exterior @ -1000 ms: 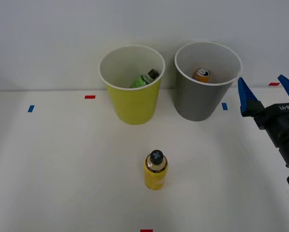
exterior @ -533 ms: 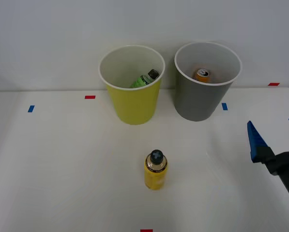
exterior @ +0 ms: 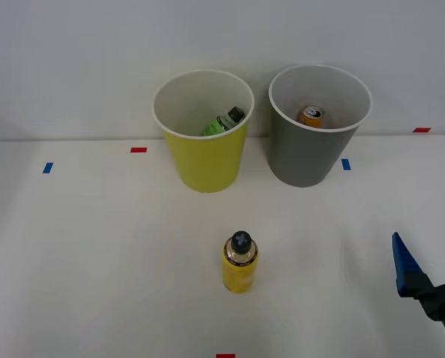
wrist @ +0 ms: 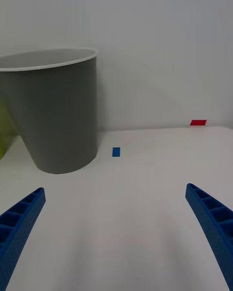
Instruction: Put cans in the gray bin, plastic bottles in the light green bin
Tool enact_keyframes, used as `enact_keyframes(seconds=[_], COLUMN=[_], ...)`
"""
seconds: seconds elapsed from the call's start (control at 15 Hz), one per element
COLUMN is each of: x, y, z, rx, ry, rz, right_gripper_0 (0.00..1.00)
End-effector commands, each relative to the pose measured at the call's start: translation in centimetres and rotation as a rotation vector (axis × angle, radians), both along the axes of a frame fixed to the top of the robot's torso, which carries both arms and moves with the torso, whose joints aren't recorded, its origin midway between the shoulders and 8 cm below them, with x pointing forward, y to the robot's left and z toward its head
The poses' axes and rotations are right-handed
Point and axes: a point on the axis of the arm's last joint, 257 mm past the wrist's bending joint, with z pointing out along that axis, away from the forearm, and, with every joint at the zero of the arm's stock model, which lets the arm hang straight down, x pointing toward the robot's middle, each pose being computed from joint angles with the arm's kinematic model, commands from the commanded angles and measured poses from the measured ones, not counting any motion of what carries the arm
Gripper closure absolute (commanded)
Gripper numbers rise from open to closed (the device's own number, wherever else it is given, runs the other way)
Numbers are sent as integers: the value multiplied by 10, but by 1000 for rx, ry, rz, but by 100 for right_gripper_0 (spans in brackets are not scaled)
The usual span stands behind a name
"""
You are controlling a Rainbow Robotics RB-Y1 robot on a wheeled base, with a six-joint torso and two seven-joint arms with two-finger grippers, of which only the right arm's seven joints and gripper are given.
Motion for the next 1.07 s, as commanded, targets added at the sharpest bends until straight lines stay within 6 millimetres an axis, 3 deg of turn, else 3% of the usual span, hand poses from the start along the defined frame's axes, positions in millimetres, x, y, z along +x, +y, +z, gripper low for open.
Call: enact_keyframes(seconds=[0.07, 0.47, 0.73, 1.07], x=[-10, -24, -35, -44], y=[-4, -4, 4, 32], z=[-10, -26, -46, -62], rx=[4, -25, 12, 171], ry=[16, 41, -110, -163], rz=[-47, -85, -2, 97], right_gripper_0=[0, 0, 0, 0])
